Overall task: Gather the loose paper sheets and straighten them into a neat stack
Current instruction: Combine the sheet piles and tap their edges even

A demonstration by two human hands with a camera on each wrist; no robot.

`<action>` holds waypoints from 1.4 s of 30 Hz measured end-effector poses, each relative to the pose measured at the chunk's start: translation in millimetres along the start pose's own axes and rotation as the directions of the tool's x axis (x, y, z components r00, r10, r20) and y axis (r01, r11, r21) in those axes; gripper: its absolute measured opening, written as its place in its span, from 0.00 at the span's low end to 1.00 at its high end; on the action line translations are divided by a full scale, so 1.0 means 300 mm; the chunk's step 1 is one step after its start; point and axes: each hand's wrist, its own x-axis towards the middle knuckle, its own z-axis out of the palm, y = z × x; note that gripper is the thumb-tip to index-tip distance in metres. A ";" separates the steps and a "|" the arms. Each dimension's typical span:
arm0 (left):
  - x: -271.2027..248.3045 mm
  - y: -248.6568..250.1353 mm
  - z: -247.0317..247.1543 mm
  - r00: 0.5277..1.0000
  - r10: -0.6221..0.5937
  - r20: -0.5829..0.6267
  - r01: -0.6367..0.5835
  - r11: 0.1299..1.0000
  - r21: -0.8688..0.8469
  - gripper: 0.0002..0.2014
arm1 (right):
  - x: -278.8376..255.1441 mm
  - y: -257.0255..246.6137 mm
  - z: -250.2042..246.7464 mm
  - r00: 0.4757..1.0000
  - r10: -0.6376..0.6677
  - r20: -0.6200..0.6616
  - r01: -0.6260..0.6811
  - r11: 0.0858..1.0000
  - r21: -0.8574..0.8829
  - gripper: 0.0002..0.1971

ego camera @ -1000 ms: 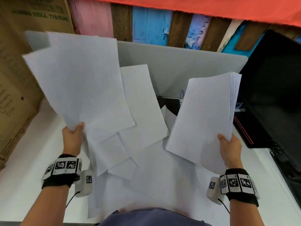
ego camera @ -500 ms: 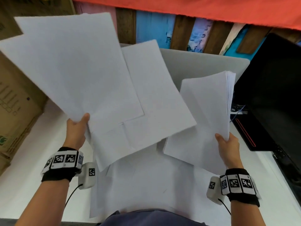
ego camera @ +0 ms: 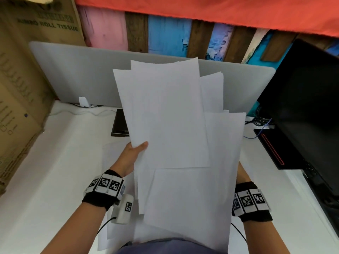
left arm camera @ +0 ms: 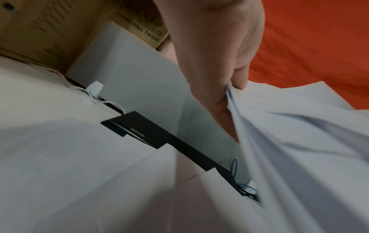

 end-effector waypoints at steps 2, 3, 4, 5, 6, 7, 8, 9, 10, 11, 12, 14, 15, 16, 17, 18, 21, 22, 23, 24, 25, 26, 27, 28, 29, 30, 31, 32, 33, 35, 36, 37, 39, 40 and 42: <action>-0.004 -0.012 0.008 0.999 0.014 0.034 -0.013 1.000 -0.012 0.23 | 0.023 -0.006 0.039 0.998 -0.056 -0.025 0.057 0.997 0.048 0.16; -0.005 -0.020 0.003 0.999 0.019 0.049 -0.018 1.000 -0.006 0.34 | 0.029 -0.007 0.054 0.999 -0.046 -0.028 0.050 0.991 0.125 0.18; -0.005 -0.028 -0.002 0.998 0.024 0.058 -0.025 1.000 0.008 0.42 | 0.029 -0.002 0.064 0.999 -0.039 -0.035 0.044 0.987 0.152 0.19; -0.007 -0.035 -0.005 0.997 0.036 0.063 -0.038 0.999 0.031 0.45 | 0.030 0.006 0.070 0.998 -0.044 -0.040 0.049 0.989 0.140 0.19; -0.005 -0.045 -0.007 0.997 0.047 0.060 -0.050 0.997 0.056 0.45 | 0.027 0.016 0.081 0.998 -0.051 -0.045 0.055 0.992 0.117 0.16; -0.005 -0.052 -0.005 0.997 0.058 0.045 -0.061 0.995 0.073 0.40 | 0.030 0.025 0.093 0.998 -0.047 -0.049 0.051 0.994 0.100 0.12; -0.007 -0.054 0.002 0.997 0.072 0.004 -0.072 0.994 0.077 0.33 | 0.032 0.028 0.104 0.998 -0.041 -0.042 0.047 0.990 0.134 0.13; -0.012 -0.053 0.009 0.995 0.084 -0.044 -0.081 0.994 0.071 0.27 | 0.036 0.033 0.106 0.999 -0.038 -0.024 0.042 0.982 0.182 0.15; -0.015 -0.051 0.013 0.992 0.098 -0.077 -0.094 0.994 0.061 0.25 | 0.034 0.028 0.109 0.999 -0.040 0.010 0.036 0.970 0.240 0.18; -0.015 -0.048 0.015 0.989 0.114 -0.096 -0.110 0.993 0.048 0.24 | 0.032 0.023 0.105 0.997 -0.049 0.060 0.029 0.953 0.303 0.24; -0.012 -0.046 0.013 0.985 0.129 -0.116 -0.125 0.991 0.037 0.24 | 0.023 0.012 0.099 0.993 -0.067 0.097 0.029 0.935 0.354 0.30; -0.008 -0.034 0.007 0.976 0.158 -0.152 -0.154 0.987 0.037 0.25 | 0.009 -0.010 0.090 0.981 -0.123 0.150 0.046 0.900 0.433 0.29; -0.008 -0.026 0.005 0.971 0.177 -0.161 -0.172 0.984 0.046 0.25 | 0.010 -0.020 0.088 0.978 -0.138 0.154 0.066 0.914 0.400 0.29; -0.008 -0.016 0.006 0.965 0.202 -0.165 -0.195 0.979 0.057 0.25 | 0.017 -0.031 0.090 0.975 -0.155 0.162 0.102 0.950 0.296 0.27; -0.011 -0.003 0.011 0.959 0.229 -0.164 -0.221 0.973 0.068 0.24 | 0.024 -0.040 0.093 0.973 -0.170 0.154 0.145 0.977 0.159 0.23; -0.014 0.012 0.015 0.953 0.258 -0.160 -0.249 0.965 0.076 0.23 | 0.026 -0.057 0.097 0.973 -0.193 0.131 0.188 0.981 0.047 0.19; -0.028 0.063 0.026 0.929 0.345 -0.132 -0.333 0.937 0.110 0.23 | 0.036 -0.101 0.094 0.952 -0.300 0.056 0.302 0.953 -0.031 0.16; -0.029 0.076 0.022 0.922 0.366 -0.130 -0.352 0.929 0.118 0.24 | 0.034 -0.116 0.092 0.940 -0.337 0.045 0.338 0.941 -0.009 0.16; -0.032 0.088 0.018 0.915 0.384 -0.127 -0.369 0.921 0.129 0.26 | 0.035 -0.124 0.090 0.930 -0.366 0.037 0.366 0.931 0.004 0.15; -0.034 0.095 0.015 0.907 0.403 -0.123 -0.386 0.912 0.140 0.27 | 0.036 -0.126 0.089 0.922 -0.387 0.028 0.387 0.922 0.006 0.15; -0.037 0.099 0.011 0.902 0.418 -0.112 -0.399 0.903 0.157 0.27 | 0.035 -0.126 0.092 0.917 -0.399 0.025 0.399 0.917 0.005 0.14; -0.042 0.100 0.011 0.900 0.425 -0.095 -0.405 0.897 0.176 0.27 | 0.030 -0.126 0.098 0.917 -0.399 0.033 0.399 0.917 0.006 0.14; -0.048 0.098 0.014 0.902 0.427 -0.073 -0.407 0.893 0.193 0.26 | 0.028 -0.120 0.105 0.919 -0.390 0.052 0.390 0.921 0.008 0.13; -0.055 0.095 0.019 0.902 0.428 -0.055 -0.409 0.888 0.212 0.25 | 0.027 -0.111 0.111 0.922 -0.379 0.078 0.379 0.925 0.010 0.13; -0.064 0.092 0.026 0.901 0.432 -0.037 -0.413 0.882 0.225 0.26 | 0.026 -0.101 0.117 0.925 -0.366 0.099 0.366 0.930 0.013 0.14; -0.069 0.089 0.032 0.900 0.435 -0.030 -0.417 0.879 0.232 0.27 | 0.022 -0.096 0.120 0.927 -0.358 0.107 0.358 0.933 0.022 0.15; -0.074 0.088 0.038 0.897 0.441 -0.025 -0.423 0.874 0.240 0.27 | 0.021 -0.093 0.119 0.929 -0.354 0.111 0.352 0.935 0.039 0.16; -0.077 0.091 0.043 0.894 0.448 -0.021 -0.430 0.869 0.243 0.28 | 0.021 -0.093 0.115 0.929 -0.352 0.114 0.349 0.936 0.047 0.16; -0.079 0.096 0.048 0.888 0.459 -0.019 -0.441 0.865 0.239 0.28 | 0.018 -0.097 0.112 0.928 -0.352 0.121 0.349 0.936 0.047 0.16; -0.088 0.115 0.067 0.882 0.472 0.001 -0.459 0.857 0.233 0.29 | 0.011 -0.115 0.112 0.921 -0.364 0.137 0.361 0.931 0.051 0.19; -0.090 0.124 0.080 0.878 0.478 0.017 -0.469 0.854 0.224 0.28 | 0.006 -0.129 0.116 0.914 -0.381 0.136 0.377 0.925 0.059 0.19; -0.095 0.135 0.091 0.871 0.491 0.022 -0.485 0.853 0.193 0.28 | -0.001 -0.145 0.123 0.909 -0.398 0.123 0.393 0.917 0.065 0.18; -0.122 0.176 0.117 0.844 0.536 -0.024 -0.530 0.839 0.124 0.32 | -0.017 -0.189 0.137 0.897 -0.436 0.065 0.428 0.897 0.109 0.13; -0.136 0.202 0.128 0.825 0.562 -0.057 -0.555 0.825 0.106 0.35 | -0.025 -0.219 0.142 0.888 -0.459 0.021 0.452 0.880 0.146 0.12; -0.162 0.257 0.154 0.788 0.607 -0.105 -0.599 0.794 0.101 0.31 | -0.043 -0.280 0.152 0.857 -0.510 -0.069 0.513 0.838 0.184 0.13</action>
